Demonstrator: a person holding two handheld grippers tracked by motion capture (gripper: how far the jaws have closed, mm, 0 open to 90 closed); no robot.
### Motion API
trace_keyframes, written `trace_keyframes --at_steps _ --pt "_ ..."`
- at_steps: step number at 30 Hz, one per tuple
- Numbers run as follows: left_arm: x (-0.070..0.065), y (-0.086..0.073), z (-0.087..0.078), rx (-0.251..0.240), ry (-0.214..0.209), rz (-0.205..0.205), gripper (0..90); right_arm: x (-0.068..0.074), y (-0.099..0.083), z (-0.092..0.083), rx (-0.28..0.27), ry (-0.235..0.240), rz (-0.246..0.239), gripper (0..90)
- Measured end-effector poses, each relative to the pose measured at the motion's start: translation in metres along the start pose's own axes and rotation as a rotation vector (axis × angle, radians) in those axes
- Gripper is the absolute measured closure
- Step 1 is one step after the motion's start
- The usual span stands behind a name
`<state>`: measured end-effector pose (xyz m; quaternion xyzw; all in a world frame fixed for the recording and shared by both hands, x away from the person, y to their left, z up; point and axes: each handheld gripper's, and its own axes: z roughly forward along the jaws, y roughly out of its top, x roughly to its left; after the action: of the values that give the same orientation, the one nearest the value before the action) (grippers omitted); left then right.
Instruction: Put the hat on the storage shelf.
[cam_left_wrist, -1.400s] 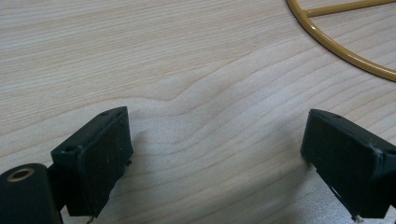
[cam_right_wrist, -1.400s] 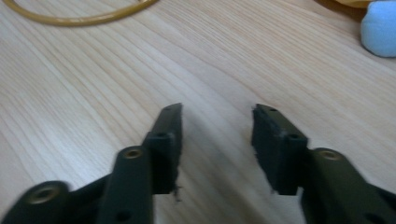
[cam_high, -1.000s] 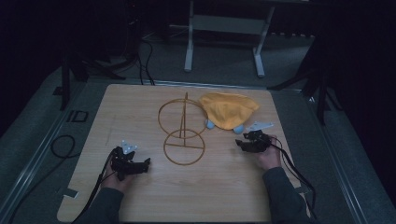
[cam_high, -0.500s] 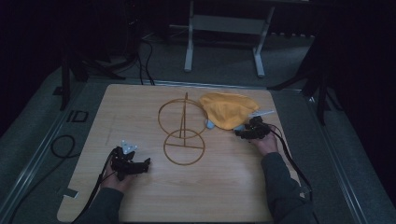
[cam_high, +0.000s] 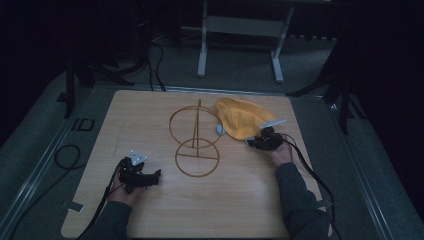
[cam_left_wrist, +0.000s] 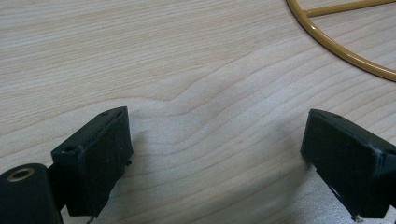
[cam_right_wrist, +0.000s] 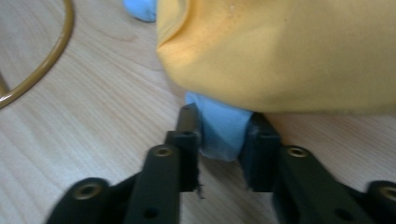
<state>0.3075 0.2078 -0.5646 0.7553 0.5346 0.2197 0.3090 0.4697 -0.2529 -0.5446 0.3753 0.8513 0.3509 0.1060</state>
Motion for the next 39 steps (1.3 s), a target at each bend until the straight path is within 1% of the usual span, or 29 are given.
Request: trace_keyframes --at_steps 4,6,9,10,11,12,13,14,15,16,17,18,19,20,21,22,23,24,25,26,27,28,29,31,32,33,34,36,39 --pt "0.000 0.000 0.000 0.000 0.000 0.000 8.9 0.004 -0.001 -0.002 -0.001 0.004 -0.019 77.7" --pt "0.000 0.000 0.000 0.000 0.000 0.000 9.0 0.009 0.001 -0.008 -0.007 0.016 -0.033 77.9" --pt "0.000 0.000 0.000 0.001 0.000 0.001 8.9 0.012 0.003 -0.014 -0.017 0.014 -0.046 77.9" --pt "0.000 0.000 0.000 0.001 0.000 0.001 9.0 0.014 0.007 -0.021 -0.033 0.021 -0.056 77.9" --pt "0.000 0.000 0.000 0.001 0.000 0.001 8.9 0.014 0.007 -0.021 -0.033 0.021 -0.056 77.9" --pt "0.000 0.000 0.000 0.001 0.000 -0.002 8.9 0.018 0.011 -0.029 -0.050 0.020 -0.077 77.9" --pt "0.000 0.000 0.000 0.001 0.000 -0.002 8.9 0.018 0.011 -0.029 -0.050 0.020 -0.077 77.9" --pt "0.000 0.000 0.000 0.001 -0.001 -0.003 8.9 0.022 0.016 -0.038 -0.069 0.026 -0.095 77.9" --pt "0.000 0.000 0.000 0.001 -0.001 -0.003 8.9 0.022 0.016 -0.038 -0.069 0.026 -0.095 77.9" --pt "0.000 0.000 0.000 0.001 -0.001 -0.002 8.9 0.026 0.021 -0.046 -0.084 0.027 -0.117 78.0" --pt "0.000 0.000 0.000 0.001 -0.001 -0.002 8.9 0.026 0.021 -0.046 -0.084 0.027 -0.117 78.0" --pt "0.000 0.000 0.000 0.001 0.000 -0.001 8.9 0.031 0.026 -0.054 -0.105 0.034 -0.136 78.0" --pt "0.000 0.000 0.000 0.001 0.000 -0.001 9.0 0.031 0.026 -0.054 -0.105 0.034 -0.136 78.0" --pt "0.000 0.000 0.000 0.001 0.000 -0.002 9.0 0.036 0.031 -0.063 -0.132 0.039 -0.151 78.0" --pt "0.000 0.000 0.000 0.000 0.000 -0.002 9.0 0.036 0.031 -0.063 -0.132 0.039 -0.151 78.0" --pt "0.000 0.000 0.000 0.001 -0.001 -0.003 8.9 0.041 0.036 -0.071 -0.152 0.042 -0.170 78.0" --pt "0.000 0.000 0.000 0.001 -0.001 -0.003 8.9 0.041 0.036 -0.071 -0.152 0.042 -0.170 78.0" --pt "0.000 0.000 0.000 0.001 -0.001 -0.003 8.9 0.045 0.041 -0.080 -0.175 0.047 -0.185 78.1" --pt "0.000 0.000 0.000 0.001 -0.001 -0.003 9.0 0.045 0.041 -0.080 -0.175 0.047 -0.185 78.1" --pt "0.000 0.000 0.000 0.001 -0.001 -0.003 8.9 0.050 0.046 -0.089 -0.194 0.057 -0.195 78.1" --pt "0.000 0.000 0.000 0.001 -0.001 -0.003 9.0 0.050 0.046 -0.089 -0.194 0.057 -0.195 78.1" --pt "0.000 0.000 0.000 0.000 0.000 -0.004 8.9 0.055 0.050 -0.097 -0.210 0.061 -0.208 78.0" --pt "0.000 0.000 0.000 0.000 0.000 -0.004 8.9 0.055 0.050 -0.097 -0.210 0.061 -0.208 78.0" --pt "0.000 0.000 0.000 0.000 0.000 -0.002 8.9 0.060 0.054 -0.106 -0.233 0.062 -0.210 78.0" --pt "0.000 0.000 0.000 -0.002 0.001 -0.004 8.9 0.062 0.056 -0.112 -0.256 0.077 -0.209 78.0" --pt "0.000 0.000 0.000 -0.002 0.001 -0.004 8.9 0.062 0.056 -0.112 -0.256 0.077 -0.209 78.0" --pt "0.000 0.000 0.000 -0.003 0.001 -0.002 8.9 0.065 0.060 -0.119 -0.283 0.093 -0.204 78.1" --pt "0.000 0.000 0.000 -0.002 0.001 -0.003 8.9 0.066 0.061 -0.122 -0.292 0.100 -0.202 78.0" --pt "0.000 0.000 0.000 -0.003 0.001 -0.004 8.9 0.071 0.064 -0.134 -0.332 0.156 -0.181 77.9"
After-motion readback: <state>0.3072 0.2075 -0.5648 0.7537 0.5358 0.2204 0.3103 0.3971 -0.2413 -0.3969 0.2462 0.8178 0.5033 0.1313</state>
